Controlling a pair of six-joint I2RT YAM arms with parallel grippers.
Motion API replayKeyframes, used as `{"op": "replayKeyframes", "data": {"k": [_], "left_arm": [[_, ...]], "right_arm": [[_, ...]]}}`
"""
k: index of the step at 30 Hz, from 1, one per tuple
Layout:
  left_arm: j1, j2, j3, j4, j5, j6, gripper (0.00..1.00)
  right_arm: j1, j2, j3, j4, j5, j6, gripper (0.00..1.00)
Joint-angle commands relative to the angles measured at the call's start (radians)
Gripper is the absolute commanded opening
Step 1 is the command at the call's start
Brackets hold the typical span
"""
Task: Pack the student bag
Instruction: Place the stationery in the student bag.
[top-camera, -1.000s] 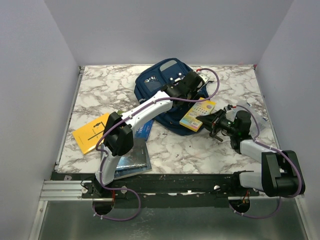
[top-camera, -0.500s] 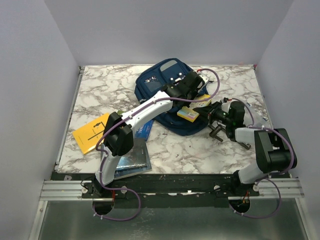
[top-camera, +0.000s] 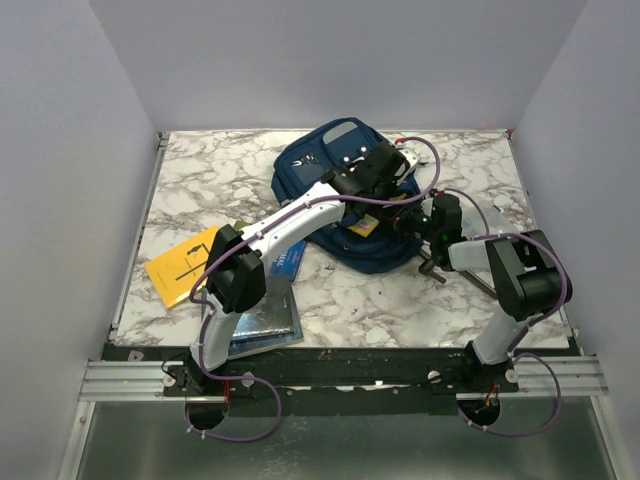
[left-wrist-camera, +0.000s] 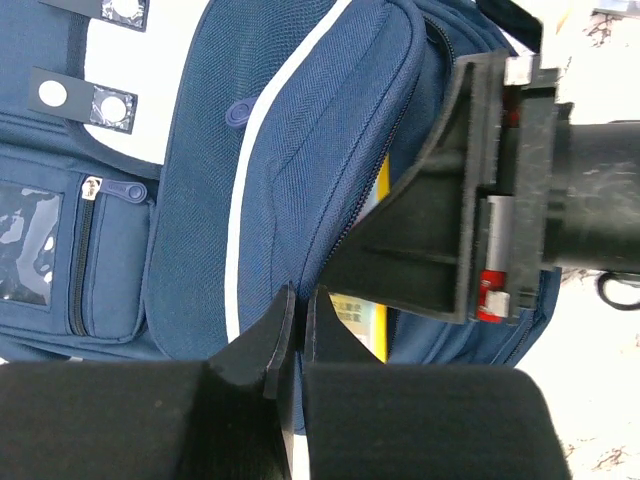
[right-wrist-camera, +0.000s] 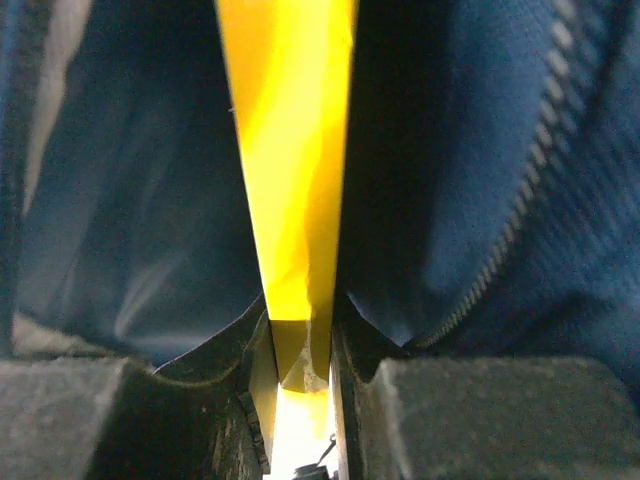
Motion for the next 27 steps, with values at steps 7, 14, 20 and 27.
{"op": "replayKeyframes", "data": {"k": [7, 14, 20, 27], "left_arm": [[-0.023, -0.071, 0.057, 0.037, 0.057, -0.013, 0.0], [-0.023, -0.074, 0.04, 0.038, 0.026, -0.013, 0.0], [-0.023, -0.072, 0.037, 0.038, 0.015, -0.006, 0.0], [-0.023, -0.08, 0.026, 0.037, 0.021, -0.004, 0.0]], "right_arm": [[0.134, 0.094, 0.052, 0.106, 0.33, -0.094, 0.49], [0.133, -0.063, -0.012, -0.13, 0.35, -0.123, 0.68], [0.131, -0.174, 0.006, -0.355, 0.339, -0.192, 0.74], [0.116, -0.29, 0.063, -0.611, 0.428, -0.346, 0.74]]}}
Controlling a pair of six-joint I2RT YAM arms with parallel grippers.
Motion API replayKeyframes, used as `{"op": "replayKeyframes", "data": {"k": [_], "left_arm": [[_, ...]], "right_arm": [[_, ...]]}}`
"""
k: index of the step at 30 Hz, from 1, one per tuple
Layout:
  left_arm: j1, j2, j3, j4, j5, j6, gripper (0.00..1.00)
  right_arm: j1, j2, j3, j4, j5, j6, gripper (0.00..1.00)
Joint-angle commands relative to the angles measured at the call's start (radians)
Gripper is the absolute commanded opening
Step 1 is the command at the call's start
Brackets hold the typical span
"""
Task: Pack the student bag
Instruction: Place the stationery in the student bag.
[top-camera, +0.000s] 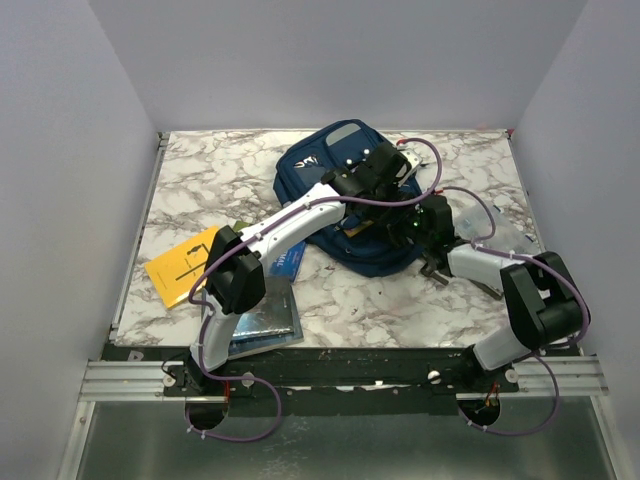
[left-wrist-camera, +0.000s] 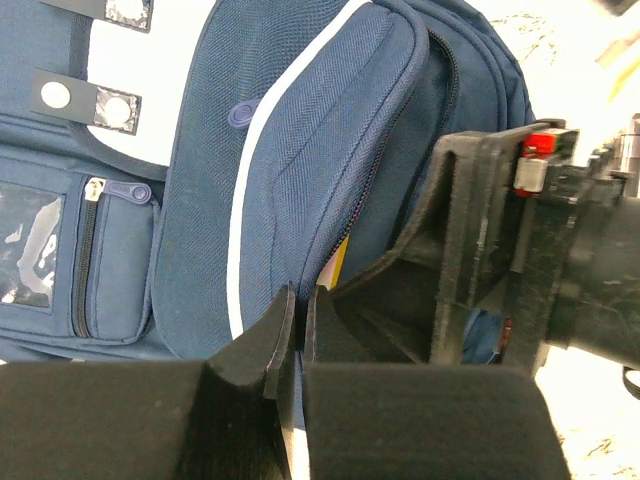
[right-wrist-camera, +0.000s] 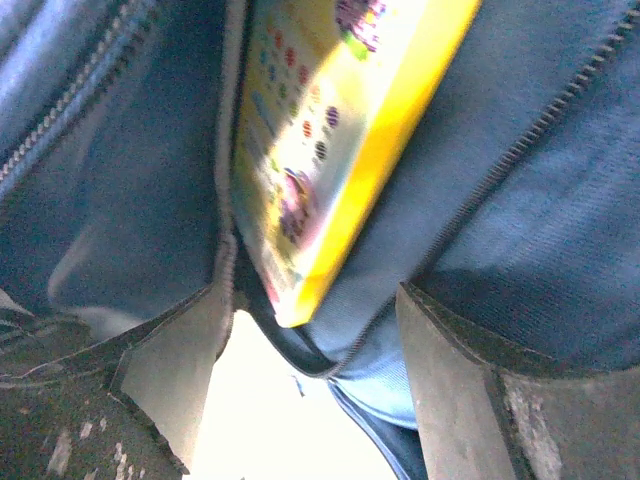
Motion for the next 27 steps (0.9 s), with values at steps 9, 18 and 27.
{"op": "replayKeyframes", "data": {"k": [9, 18, 27], "left_arm": [[-0.013, -0.099, -0.022, 0.035, 0.104, -0.038, 0.0], [0.061, -0.229, -0.16, -0.003, 0.316, -0.217, 0.55], [0.314, -0.598, -0.598, 0.173, 0.501, -0.387, 0.72]], "right_arm": [[-0.022, -0.425, 0.139, -0.66, 0.355, -0.48, 0.72], [-0.021, -0.488, 0.194, -0.8, 0.323, -0.549, 0.71], [0.172, -0.39, 0.199, -0.761, 0.344, -0.392, 0.64]]}}
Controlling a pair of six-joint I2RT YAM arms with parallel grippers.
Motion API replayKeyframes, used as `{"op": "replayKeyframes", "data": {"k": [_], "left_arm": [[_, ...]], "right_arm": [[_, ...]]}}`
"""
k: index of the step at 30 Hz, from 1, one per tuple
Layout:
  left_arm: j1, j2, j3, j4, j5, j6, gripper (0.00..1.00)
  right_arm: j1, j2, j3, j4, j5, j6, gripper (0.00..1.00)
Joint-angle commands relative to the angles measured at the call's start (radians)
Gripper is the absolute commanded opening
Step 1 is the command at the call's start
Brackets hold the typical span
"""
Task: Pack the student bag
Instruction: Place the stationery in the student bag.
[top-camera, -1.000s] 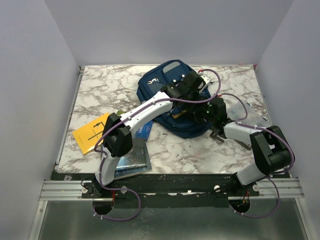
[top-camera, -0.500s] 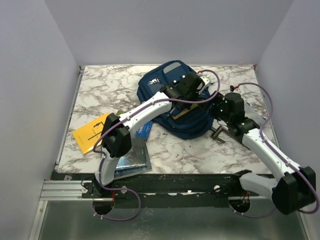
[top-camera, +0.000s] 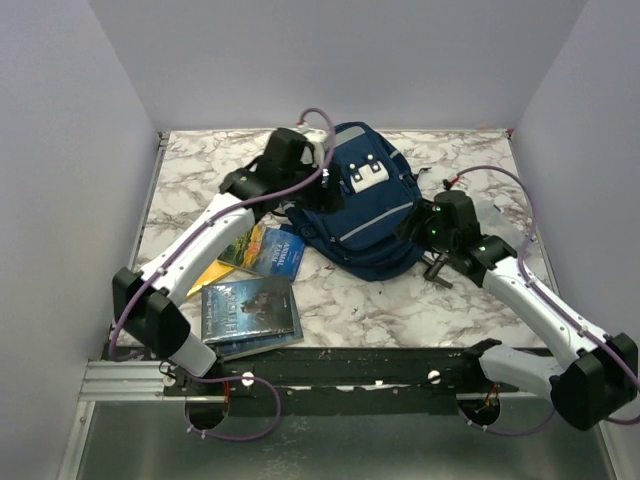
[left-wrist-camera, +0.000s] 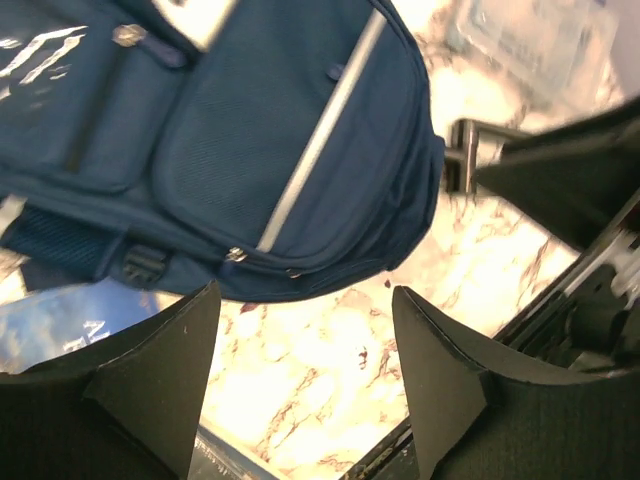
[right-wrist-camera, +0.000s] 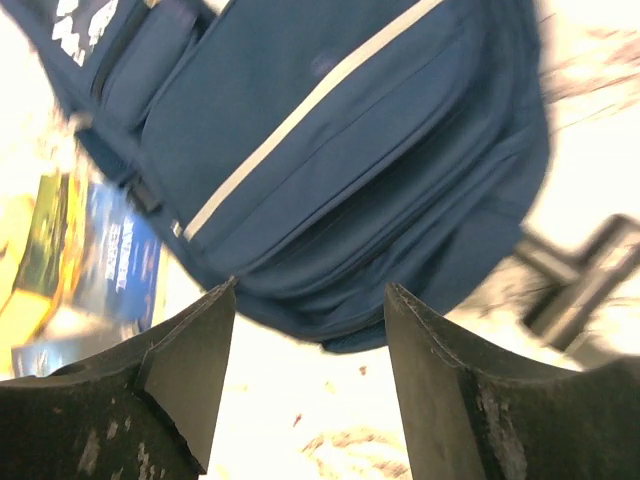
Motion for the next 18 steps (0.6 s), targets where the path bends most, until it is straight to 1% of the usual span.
{"op": "replayKeyframes", "data": {"k": [1, 4, 6, 7, 9, 10, 12, 13, 14, 16, 18], "left_arm": [[0.11, -0.155, -0.182, 0.11, 0.076, -0.099, 0.72], [0.188, -0.226, -0.272, 0.151, 0.057, -0.136, 0.72], [0.23, -0.266, -0.319, 0.193, 0.063, -0.164, 0.72], [0.246, -0.278, -0.332, 0.204, 0.061, -0.175, 0.72], [0.264, -0.302, -0.35, 0.216, 0.058, -0.189, 0.72], [0.266, -0.311, -0.357, 0.22, 0.058, -0.196, 0.72], [0.267, -0.328, -0.375, 0.228, 0.053, -0.223, 0.72], [0.267, -0.336, -0.382, 0.229, 0.05, -0.236, 0.72], [0.268, -0.342, -0.386, 0.225, 0.042, -0.249, 0.72], [0.268, -0.357, -0.387, 0.214, 0.032, -0.262, 0.73], [0.269, -0.379, -0.384, 0.21, 0.028, -0.264, 0.73]], "right_arm": [[0.162, 0.076, 0.017, 0.031, 0.011, 0.148, 0.64], [0.245, 0.171, -0.004, 0.136, 0.004, 0.312, 0.59], [0.305, 0.232, -0.018, 0.197, 0.03, 0.424, 0.54], [0.33, 0.247, -0.034, 0.265, 0.055, 0.457, 0.51], [0.422, 0.264, -0.067, 0.397, 0.194, 0.448, 0.52], [0.447, 0.286, -0.061, 0.428, 0.249, 0.447, 0.53], [0.452, 0.378, -0.01, 0.399, 0.294, 0.478, 0.53], [0.454, 0.425, 0.045, 0.342, 0.31, 0.502, 0.5], [0.458, 0.479, 0.092, 0.283, 0.323, 0.527, 0.45], [0.485, 0.565, 0.188, 0.173, 0.387, 0.603, 0.4], [0.514, 0.63, 0.266, 0.099, 0.45, 0.646, 0.4]]}}
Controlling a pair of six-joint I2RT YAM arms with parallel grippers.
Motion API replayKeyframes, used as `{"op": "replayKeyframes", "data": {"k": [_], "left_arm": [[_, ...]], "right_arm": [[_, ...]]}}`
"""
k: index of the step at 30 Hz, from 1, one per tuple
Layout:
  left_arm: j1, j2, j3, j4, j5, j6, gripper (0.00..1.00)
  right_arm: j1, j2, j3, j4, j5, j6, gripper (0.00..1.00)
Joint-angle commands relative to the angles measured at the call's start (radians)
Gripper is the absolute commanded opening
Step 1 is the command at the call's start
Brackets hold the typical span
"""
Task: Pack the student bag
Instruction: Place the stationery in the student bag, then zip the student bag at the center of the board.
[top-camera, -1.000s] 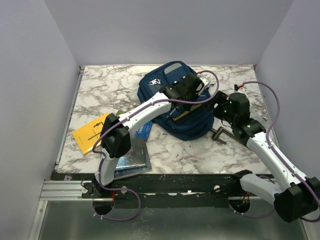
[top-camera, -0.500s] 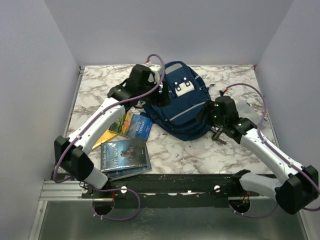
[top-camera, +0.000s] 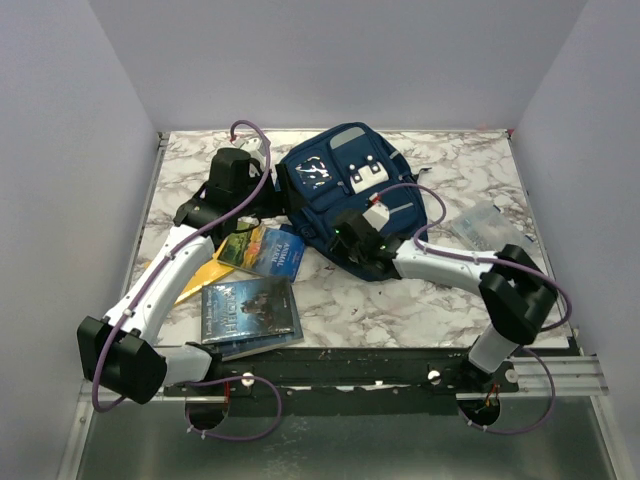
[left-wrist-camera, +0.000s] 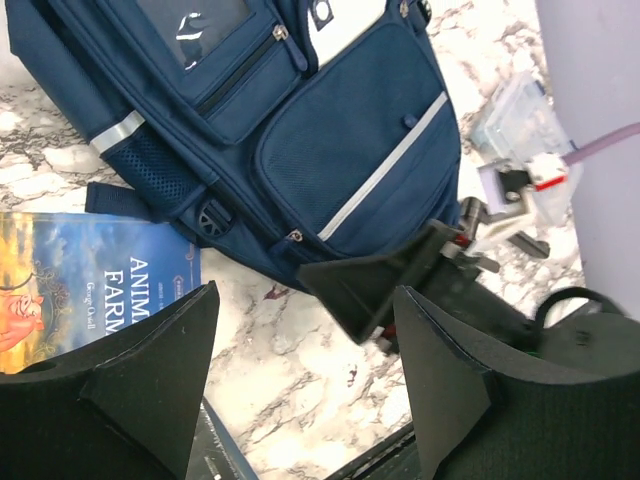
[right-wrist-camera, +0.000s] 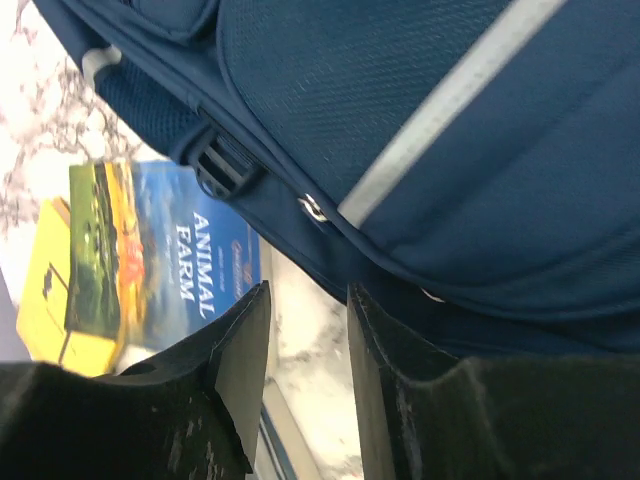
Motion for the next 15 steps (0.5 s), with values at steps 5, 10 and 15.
{"op": "replayKeyframes", "data": {"k": [5, 10, 15], "left_arm": [[0.001, -0.124, -0.018, 0.033, -0.01, -0.037, 0.73], [0.001, -0.155, -0.025, 0.04, 0.003, -0.031, 0.73], [0.001, -0.163, -0.032, 0.051, 0.036, -0.043, 0.73]], "right_arm": [[0.051, 0.211, 0.252, -0.28, 0.279, 0.163, 0.41], [0.053, 0.272, 0.319, -0.368, 0.308, 0.166, 0.41], [0.052, 0.337, 0.372, -0.396, 0.344, 0.161, 0.41]]}}
